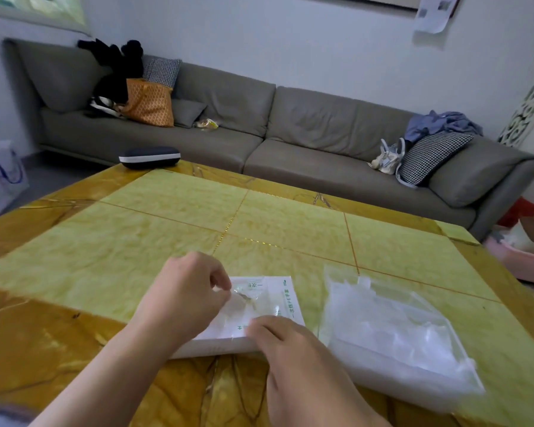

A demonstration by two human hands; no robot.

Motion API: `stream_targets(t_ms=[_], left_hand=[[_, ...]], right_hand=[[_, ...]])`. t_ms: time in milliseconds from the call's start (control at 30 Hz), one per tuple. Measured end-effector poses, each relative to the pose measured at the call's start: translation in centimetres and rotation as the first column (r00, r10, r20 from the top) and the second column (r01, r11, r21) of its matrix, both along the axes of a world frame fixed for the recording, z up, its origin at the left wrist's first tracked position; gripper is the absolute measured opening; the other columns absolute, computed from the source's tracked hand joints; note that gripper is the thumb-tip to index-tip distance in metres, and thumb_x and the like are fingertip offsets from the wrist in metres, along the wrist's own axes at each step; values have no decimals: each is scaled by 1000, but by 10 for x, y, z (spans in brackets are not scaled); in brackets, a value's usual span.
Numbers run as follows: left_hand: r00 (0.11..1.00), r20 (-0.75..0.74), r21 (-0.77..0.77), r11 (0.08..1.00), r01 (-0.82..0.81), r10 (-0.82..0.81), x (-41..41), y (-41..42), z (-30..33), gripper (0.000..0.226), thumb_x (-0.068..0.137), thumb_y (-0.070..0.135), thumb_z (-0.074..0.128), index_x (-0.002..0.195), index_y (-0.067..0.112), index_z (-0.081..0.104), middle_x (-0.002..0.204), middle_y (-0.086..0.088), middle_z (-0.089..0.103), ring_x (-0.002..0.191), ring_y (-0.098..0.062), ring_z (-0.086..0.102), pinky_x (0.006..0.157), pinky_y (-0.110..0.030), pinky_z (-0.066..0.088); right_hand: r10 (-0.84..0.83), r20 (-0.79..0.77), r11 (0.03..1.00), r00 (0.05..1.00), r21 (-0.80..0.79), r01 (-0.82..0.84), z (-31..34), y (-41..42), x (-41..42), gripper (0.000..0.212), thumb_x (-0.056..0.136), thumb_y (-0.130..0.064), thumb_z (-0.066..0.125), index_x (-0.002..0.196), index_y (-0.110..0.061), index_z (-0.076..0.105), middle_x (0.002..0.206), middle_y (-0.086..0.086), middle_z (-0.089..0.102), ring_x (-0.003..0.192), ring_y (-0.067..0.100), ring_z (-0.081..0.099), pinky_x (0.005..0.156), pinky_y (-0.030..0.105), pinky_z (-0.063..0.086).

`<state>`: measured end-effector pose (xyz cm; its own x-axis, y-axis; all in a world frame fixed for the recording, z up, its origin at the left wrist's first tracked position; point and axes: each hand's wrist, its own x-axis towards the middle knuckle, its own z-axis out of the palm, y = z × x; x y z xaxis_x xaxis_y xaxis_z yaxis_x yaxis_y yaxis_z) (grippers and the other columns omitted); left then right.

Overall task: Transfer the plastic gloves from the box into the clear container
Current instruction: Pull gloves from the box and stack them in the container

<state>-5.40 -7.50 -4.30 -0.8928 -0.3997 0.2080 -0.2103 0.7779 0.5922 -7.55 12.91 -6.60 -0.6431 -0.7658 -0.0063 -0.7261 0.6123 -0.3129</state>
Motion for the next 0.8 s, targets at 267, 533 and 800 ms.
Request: stream_targets(t_ms=[267,533,800], left_hand=[[901,-391,529,847,53,188,10,8,27,19,87,16,79,98,31,75,86,10,75,80,-4,71,74,-21,52],[970,-236,371,928,35,57,9,4,24,24,93,42,68,116,37,64,104,14,66,95,0,63,87,-27,53],[922,-314,344,932,-110,225,10,3,27,20,100,21,62,85,28,73,79,13,75,71,-22,70,60,-38,55]], right_hand=[[13,43,1000,999,-12,-13,3,2,0,68,88,-2,46,148,-34,41,151,-28,31,142,8,33,110,22,33],[27,64,1000,998,0,-27,2,4,-3,68,88,-6,53,150,-31,42,152,-22,33,141,13,35,107,22,33],[18,38,1000,999,-14,-17,3,4,-2,64,91,-6,52,149,-31,43,152,-22,34,141,13,35,102,21,30]])
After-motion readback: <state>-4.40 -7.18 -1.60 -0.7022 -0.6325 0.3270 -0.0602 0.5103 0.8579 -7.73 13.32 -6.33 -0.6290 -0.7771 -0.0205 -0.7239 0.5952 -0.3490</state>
